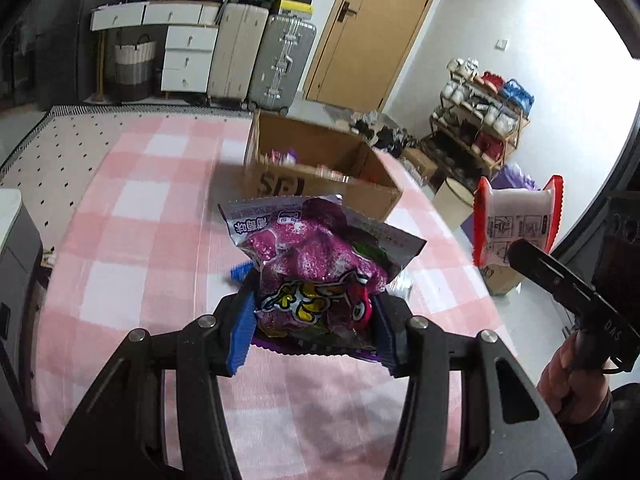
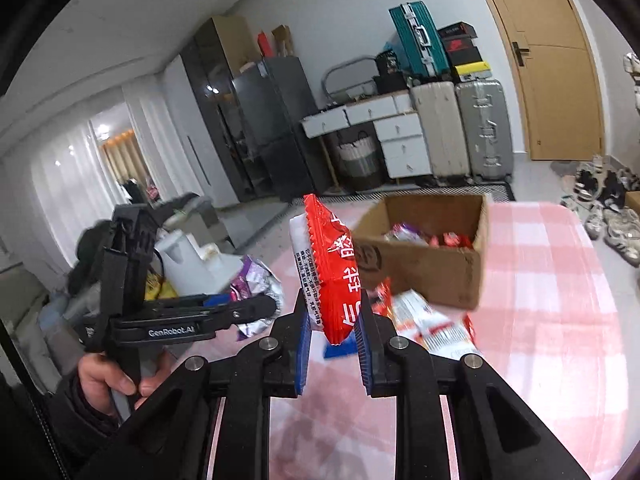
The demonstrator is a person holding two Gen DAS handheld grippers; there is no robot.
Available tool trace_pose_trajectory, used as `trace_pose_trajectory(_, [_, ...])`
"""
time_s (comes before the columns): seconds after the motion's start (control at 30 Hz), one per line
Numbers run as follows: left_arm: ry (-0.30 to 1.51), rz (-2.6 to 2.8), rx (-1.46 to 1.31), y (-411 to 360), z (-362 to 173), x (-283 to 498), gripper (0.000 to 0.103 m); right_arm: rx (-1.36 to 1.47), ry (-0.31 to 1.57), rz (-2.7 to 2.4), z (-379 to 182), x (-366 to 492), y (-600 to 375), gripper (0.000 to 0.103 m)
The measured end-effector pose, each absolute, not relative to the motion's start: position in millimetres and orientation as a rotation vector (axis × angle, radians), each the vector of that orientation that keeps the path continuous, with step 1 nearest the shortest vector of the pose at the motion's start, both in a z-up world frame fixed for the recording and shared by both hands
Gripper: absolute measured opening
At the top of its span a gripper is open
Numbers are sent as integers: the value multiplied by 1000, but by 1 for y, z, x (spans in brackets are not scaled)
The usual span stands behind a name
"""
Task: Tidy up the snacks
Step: 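Lift both bags and carry them over the cardboard box with both grippers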
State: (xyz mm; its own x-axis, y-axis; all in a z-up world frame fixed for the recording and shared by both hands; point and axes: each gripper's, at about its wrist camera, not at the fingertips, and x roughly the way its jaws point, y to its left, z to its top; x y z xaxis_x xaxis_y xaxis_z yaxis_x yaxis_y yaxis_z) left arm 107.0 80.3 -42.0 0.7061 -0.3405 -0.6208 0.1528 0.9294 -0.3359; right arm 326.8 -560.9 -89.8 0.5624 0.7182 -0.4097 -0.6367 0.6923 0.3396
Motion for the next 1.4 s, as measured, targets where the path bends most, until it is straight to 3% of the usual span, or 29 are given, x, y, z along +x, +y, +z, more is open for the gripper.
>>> trace_pose_trajectory(0.87, [710,-287,-173,54,69,208,48,132,508,802,-5,417,-539,20])
trace_pose_trajectory(1.4, [794,-279,-163,36,53,333,48,163,594,779,-30,498,-540,20])
